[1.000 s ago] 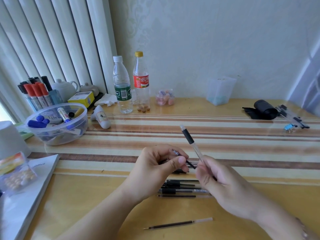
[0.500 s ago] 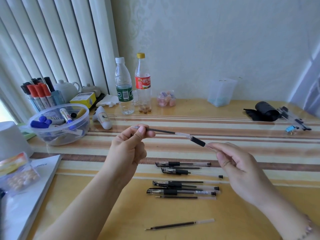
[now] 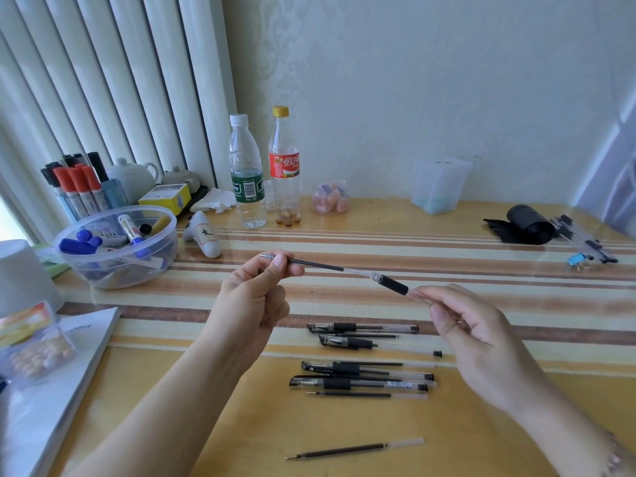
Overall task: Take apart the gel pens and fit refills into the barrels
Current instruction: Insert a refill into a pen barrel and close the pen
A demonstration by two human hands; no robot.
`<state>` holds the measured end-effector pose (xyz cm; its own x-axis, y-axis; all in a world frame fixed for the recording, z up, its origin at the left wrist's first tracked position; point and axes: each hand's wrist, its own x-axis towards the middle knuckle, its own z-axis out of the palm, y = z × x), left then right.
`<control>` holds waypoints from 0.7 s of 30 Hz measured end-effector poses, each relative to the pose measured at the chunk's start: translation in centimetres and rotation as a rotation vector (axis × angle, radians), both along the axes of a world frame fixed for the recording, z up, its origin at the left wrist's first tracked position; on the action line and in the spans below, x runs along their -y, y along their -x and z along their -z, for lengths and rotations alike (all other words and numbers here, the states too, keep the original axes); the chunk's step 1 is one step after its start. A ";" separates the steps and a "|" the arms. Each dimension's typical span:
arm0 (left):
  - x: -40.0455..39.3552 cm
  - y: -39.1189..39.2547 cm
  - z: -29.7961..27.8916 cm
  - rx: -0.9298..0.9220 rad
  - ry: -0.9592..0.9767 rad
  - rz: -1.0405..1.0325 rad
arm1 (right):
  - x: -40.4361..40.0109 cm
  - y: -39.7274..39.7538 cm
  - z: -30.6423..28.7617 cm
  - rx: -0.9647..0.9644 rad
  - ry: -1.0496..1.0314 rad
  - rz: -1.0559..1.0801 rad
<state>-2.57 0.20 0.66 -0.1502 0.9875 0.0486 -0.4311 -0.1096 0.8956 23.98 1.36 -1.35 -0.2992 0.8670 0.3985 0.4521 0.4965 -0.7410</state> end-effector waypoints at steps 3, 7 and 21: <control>0.0 0.0 0.1 -0.021 0.000 -0.003 | 0.0 0.0 -0.1 0.010 -0.007 -0.002; 0.0 0.2 0.1 -0.086 -0.044 -0.031 | 0.2 -0.2 -0.4 0.040 -0.024 0.011; 1.5 -2.6 0.5 -0.507 -0.171 0.139 | 1.3 0.9 -0.1 0.074 0.051 -0.127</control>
<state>0.07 -1.29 0.13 0.0647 0.9679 0.2427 0.0285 -0.2449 0.9691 23.04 0.09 -1.24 -0.4348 0.8388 0.3276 0.4421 0.5157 -0.7339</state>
